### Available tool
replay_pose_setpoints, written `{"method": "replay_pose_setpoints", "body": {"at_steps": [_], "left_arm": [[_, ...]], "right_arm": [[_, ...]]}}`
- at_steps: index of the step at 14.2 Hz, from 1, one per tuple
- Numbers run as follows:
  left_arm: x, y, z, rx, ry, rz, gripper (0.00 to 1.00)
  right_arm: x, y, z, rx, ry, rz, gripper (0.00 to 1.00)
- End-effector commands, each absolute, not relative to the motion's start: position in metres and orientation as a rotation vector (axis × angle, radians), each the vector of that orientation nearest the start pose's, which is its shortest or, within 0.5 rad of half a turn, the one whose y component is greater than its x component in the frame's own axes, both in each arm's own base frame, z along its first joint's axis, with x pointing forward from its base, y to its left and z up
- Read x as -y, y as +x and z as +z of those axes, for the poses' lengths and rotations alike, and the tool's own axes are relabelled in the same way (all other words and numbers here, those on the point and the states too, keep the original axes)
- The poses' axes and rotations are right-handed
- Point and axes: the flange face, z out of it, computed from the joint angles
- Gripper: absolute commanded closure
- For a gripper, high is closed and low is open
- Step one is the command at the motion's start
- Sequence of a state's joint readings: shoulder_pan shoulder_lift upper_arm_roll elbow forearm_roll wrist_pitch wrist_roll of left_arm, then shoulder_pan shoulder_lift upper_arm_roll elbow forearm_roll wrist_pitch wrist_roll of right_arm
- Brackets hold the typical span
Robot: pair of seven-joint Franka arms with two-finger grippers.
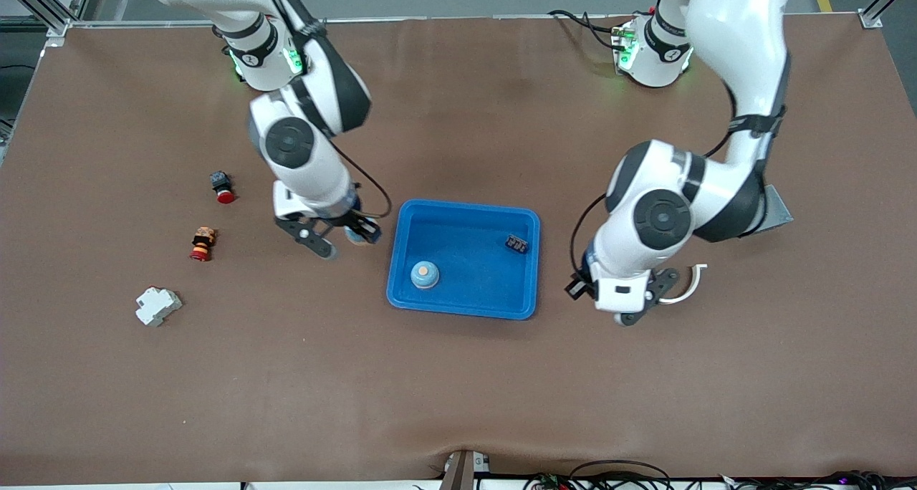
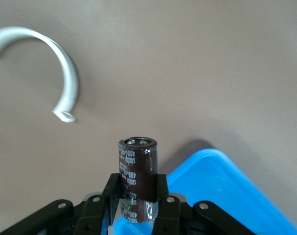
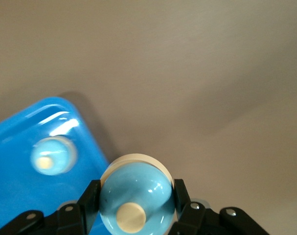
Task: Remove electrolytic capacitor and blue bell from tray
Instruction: 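Carry the bell with the right gripper while the left gripper carries the capacitor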
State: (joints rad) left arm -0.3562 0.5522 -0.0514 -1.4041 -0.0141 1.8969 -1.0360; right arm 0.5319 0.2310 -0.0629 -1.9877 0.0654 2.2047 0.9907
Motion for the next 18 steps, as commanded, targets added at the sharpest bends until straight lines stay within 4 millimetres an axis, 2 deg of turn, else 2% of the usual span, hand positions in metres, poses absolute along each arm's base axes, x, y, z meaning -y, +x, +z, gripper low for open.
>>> {"method": "replay_pose_setpoints", "body": {"at_steps": [1, 3, 5, 9, 10, 13, 18], "left_arm": [[0.257, 0.633, 0.392, 0.801, -3.003, 0.158, 0.91], [0.232, 0.629, 0.398, 0.693, -3.024, 0.163, 0.91], [0.208, 0.627, 0.400, 0.569, -3.049, 0.173, 0.91], [0.144, 0.629, 0.407, 0.458, -3.083, 0.196, 0.91], [0.142, 0.626, 0.408, 0.445, -3.087, 0.199, 0.91], [0.145, 0.621, 0.394, 0.378, -3.089, 0.226, 0.91], [0.143, 0.605, 0.356, 0.291, -3.097, 0.230, 0.91]], "right_arm": [[-0.207, 0.488, 0.350, -0.743, -3.015, 0.093, 1.00], [-0.188, 0.479, 0.349, -0.700, -3.023, 0.094, 1.00], [-0.167, 0.481, 0.343, -0.669, -3.028, 0.090, 1.00], [-0.134, 0.479, 0.317, -0.624, -3.016, 0.001, 1.00], [-0.126, 0.479, 0.312, -0.614, -3.016, -0.015, 1.00], [-0.114, 0.478, 0.290, -0.599, -3.017, -0.052, 1.00], [-0.107, 0.484, 0.244, -0.631, -3.015, -0.080, 1.00]]}}
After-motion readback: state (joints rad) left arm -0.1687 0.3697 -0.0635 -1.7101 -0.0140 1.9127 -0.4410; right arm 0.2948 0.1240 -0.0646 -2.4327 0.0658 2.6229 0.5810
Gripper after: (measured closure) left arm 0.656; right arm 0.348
